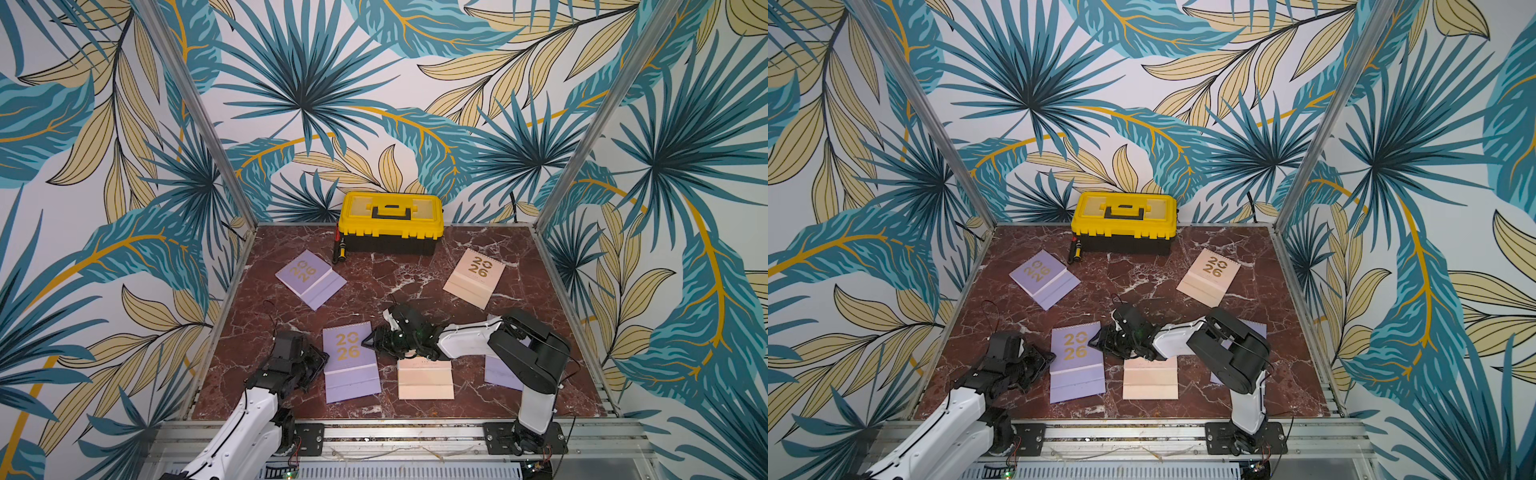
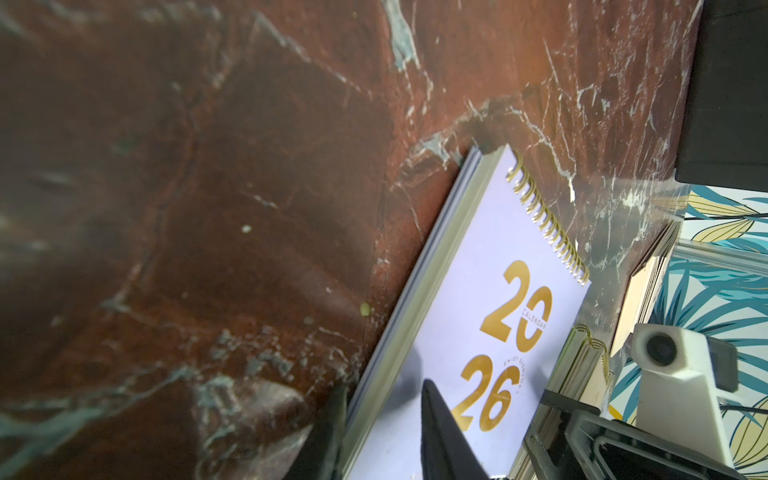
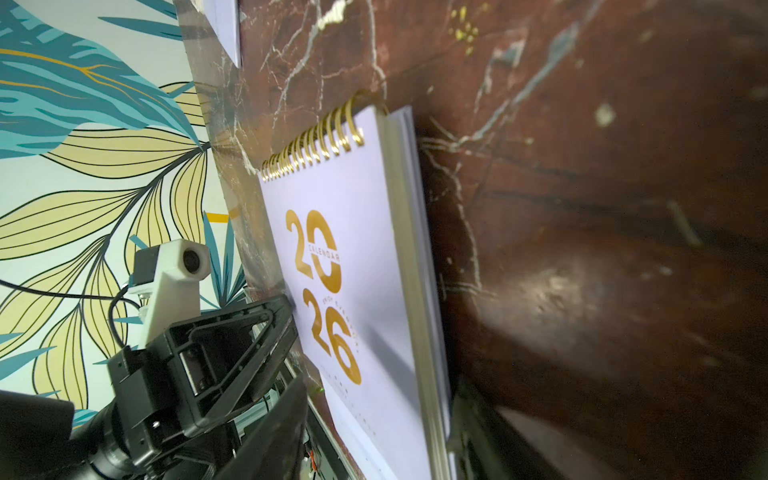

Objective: Stack the calendars
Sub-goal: Pick up the calendar at the center of the board.

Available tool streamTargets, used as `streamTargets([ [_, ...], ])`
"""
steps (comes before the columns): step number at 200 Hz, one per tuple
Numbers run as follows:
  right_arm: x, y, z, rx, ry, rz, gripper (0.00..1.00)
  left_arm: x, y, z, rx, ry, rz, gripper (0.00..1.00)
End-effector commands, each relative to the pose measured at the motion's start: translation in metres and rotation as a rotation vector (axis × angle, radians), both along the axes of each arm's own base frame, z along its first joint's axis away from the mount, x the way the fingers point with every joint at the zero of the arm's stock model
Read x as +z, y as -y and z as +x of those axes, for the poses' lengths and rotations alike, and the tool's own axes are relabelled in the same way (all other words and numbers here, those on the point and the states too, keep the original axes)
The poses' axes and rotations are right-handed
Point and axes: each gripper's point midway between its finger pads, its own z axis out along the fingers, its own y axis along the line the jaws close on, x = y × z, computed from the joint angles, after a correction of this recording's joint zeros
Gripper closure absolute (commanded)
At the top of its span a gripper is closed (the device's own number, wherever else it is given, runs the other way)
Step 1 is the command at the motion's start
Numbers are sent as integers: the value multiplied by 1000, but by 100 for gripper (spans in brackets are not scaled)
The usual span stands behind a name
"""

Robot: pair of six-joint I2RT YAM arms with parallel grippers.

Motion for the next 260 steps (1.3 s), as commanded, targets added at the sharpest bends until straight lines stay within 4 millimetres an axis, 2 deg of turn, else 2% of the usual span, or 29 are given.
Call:
streamTargets([
  [1, 15, -19, -10, 75, 13, 111, 48, -36, -8, -39, 4, -181, 31, 68],
  [43, 30, -20, -12, 86, 49, 168, 52, -31, -7, -33, -1, -167, 26, 68],
  [90, 38, -25, -12, 92, 62, 220, 63, -26, -6, -29, -11, -155, 15, 68],
  [160, 53, -45, -14, 105, 69, 346, 66, -26, -4, -28, -13, -151, 1, 68],
  [208, 38, -38, -14, 98, 65, 243, 71, -25, -3, -26, -20, -144, -11, 67],
  [226, 38, -35, -13, 104, 77, 197, 78, -20, -1, -23, -31, -130, -20, 62],
  [260, 45, -33, -11, 100, 101, 187, 88, 7, 1, -10, -51, -68, -18, 50],
])
